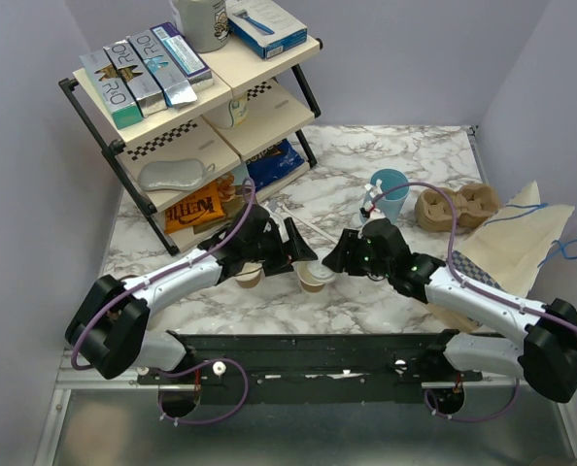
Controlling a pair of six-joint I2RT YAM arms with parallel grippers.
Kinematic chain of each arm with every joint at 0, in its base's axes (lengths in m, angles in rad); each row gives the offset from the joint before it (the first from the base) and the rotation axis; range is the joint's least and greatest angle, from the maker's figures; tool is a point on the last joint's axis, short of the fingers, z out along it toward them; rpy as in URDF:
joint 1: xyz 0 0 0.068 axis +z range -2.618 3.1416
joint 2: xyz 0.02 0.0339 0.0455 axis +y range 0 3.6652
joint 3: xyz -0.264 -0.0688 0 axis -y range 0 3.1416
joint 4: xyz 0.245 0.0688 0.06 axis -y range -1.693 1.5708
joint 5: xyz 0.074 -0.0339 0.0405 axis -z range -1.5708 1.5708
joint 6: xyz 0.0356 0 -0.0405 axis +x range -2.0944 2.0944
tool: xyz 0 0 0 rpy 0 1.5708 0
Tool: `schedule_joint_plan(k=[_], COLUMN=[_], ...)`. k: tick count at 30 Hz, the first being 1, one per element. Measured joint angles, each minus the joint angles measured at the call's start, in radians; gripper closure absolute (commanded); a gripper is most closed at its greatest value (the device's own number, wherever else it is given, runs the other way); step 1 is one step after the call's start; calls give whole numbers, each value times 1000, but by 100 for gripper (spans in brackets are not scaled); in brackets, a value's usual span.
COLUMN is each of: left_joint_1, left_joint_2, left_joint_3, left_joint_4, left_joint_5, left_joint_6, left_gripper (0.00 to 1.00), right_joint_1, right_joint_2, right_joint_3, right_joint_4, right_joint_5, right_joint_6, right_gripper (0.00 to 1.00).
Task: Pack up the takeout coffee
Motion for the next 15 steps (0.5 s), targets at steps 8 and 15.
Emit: schedule_joint_plan(k=[8, 15], left_joint_1=[-18, -34], left_joint_2=[0, 7], left_joint_3=[-16, -16], left_joint_4=[17, 18], left_joint_5=[-37, -46], left_joint_6=[-33, -44], left_gripper=[16, 18], right_joint_1=[0, 0], right_joint_2=[19, 39], right_joint_3=[11, 18], right_joint_4=[-2, -3], right_joint_5=[-14, -58], right_joint_6=[-3, -12], right_gripper=[41, 37])
